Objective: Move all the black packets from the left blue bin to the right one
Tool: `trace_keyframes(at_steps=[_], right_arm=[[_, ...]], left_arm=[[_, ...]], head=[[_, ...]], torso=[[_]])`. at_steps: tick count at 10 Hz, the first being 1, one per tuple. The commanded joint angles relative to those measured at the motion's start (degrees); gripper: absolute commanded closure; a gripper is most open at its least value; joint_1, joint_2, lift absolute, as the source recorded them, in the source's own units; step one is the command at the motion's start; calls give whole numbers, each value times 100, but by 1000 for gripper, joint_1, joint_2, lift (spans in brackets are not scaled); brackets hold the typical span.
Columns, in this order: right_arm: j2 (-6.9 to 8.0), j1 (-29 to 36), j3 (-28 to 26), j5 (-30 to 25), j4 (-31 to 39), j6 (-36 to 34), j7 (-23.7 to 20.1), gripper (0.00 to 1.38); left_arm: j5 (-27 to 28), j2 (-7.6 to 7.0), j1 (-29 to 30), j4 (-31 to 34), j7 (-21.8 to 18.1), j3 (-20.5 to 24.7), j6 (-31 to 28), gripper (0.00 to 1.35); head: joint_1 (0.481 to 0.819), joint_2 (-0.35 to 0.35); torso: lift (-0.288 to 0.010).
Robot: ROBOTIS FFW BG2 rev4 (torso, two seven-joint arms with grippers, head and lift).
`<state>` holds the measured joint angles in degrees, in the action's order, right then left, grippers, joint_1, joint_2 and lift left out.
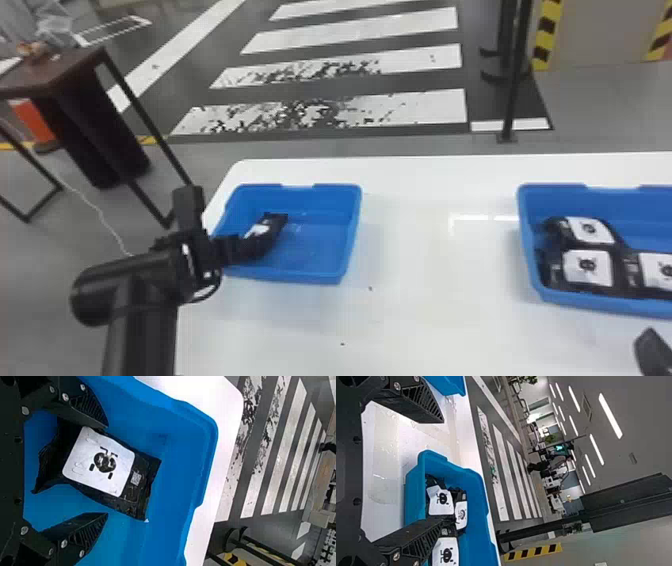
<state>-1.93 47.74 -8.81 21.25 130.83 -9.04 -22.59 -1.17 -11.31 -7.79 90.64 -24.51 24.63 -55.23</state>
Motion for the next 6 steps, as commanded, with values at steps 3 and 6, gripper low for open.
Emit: trace_keyframes(at_steps=[3, 6], right_arm=[[0, -7, 1, 91, -55, -80, 0, 133], [-9, -35, 12, 171, -111, -122, -35, 133]], left_arm=[[-77, 6, 20, -169, 26, 39, 390, 1154], [94, -99, 104, -183, -18, -201, 854, 1211]], head=[[695, 298], [695, 308]], torso=[[-140], [-140]])
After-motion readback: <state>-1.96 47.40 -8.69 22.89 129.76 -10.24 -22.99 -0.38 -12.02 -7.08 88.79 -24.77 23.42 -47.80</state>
